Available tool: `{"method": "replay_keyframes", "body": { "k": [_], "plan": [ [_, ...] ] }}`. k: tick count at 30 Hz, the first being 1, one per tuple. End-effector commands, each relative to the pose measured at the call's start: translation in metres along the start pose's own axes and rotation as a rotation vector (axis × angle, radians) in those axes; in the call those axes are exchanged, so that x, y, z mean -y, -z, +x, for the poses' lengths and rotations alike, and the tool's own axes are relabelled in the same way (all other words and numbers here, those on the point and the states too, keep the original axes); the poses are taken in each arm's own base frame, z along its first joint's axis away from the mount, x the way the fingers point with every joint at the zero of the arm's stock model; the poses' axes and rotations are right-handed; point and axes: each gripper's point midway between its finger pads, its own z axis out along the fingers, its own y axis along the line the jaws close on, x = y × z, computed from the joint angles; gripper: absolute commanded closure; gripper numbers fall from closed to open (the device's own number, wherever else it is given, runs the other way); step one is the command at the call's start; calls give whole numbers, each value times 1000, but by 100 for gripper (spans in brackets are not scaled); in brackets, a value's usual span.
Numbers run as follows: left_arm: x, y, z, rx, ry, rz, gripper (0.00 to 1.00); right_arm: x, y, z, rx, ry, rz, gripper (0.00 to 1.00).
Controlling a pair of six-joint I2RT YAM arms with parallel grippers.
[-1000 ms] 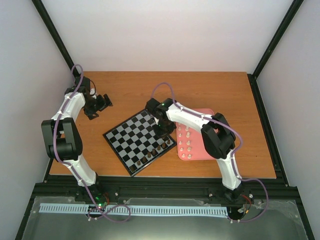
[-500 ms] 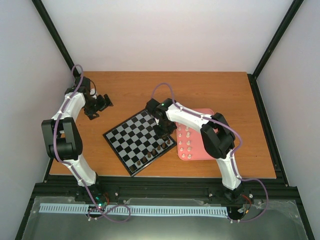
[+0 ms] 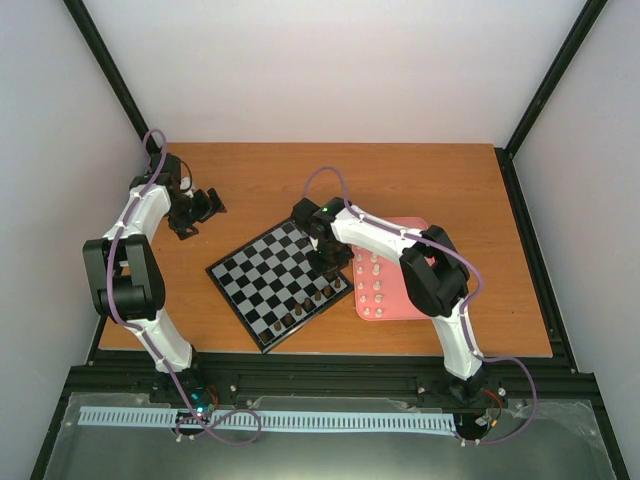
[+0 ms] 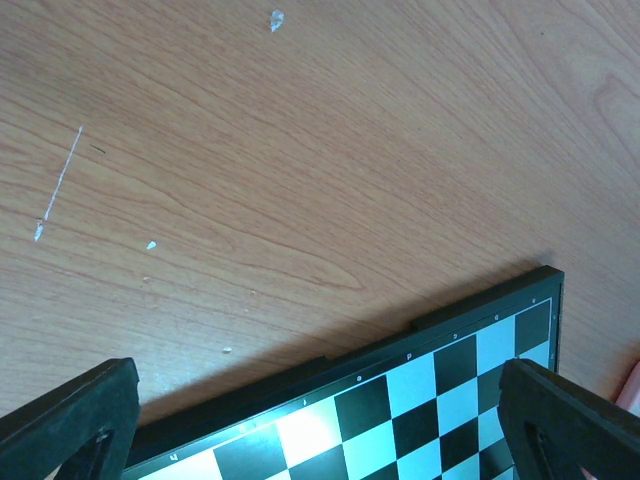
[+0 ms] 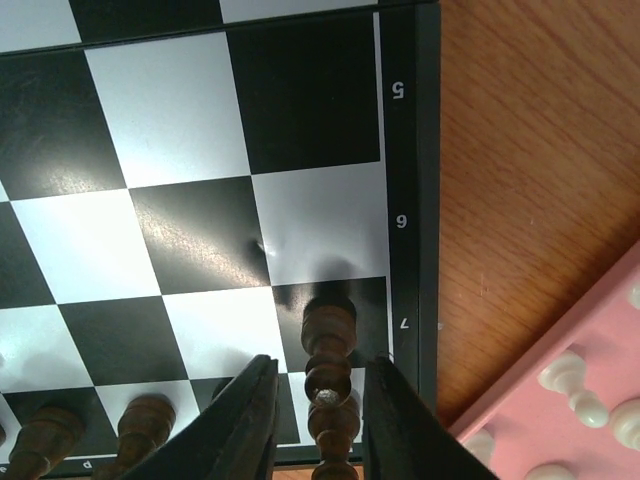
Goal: Set up the chess pieces on the board
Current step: Place the chess piece on the chessboard, then pick up the chess piece from the storage box.
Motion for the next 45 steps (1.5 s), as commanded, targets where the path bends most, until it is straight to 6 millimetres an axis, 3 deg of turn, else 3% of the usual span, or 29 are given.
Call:
{"method": "replay_keyframes", "body": {
  "k": [1,5,9,12,16,22,27,35,45],
  "plan": [
    [6,-1,-4,11,-20,20,0,-1,3,1,9,9,10,71],
    [7,0,-4,12,-19,22,0,-6,19,-4,48,27,-22,60],
    [7,0,-4,11,-21,24,0,2,57,-19,138,25,9,50],
    [7,-1,-4,8,-19,25,0,21,86,-31,203,-11,24,46],
    [8,-2,-4,7,-19,29,0,75,103,-37,237,-124,53,46],
    [10,-2,-5,2,-19,35,0,183,69,-14,156,-320,124,48],
    [10,-1,-7,5,-23,29,0,238,48,-4,138,-426,149,49],
    [9,-3,-6,-3,-22,22,0,278,10,16,64,-488,171,52],
    [6,-5,-6,-8,-21,11,0,292,-14,19,39,-497,158,62]
  ]
}}
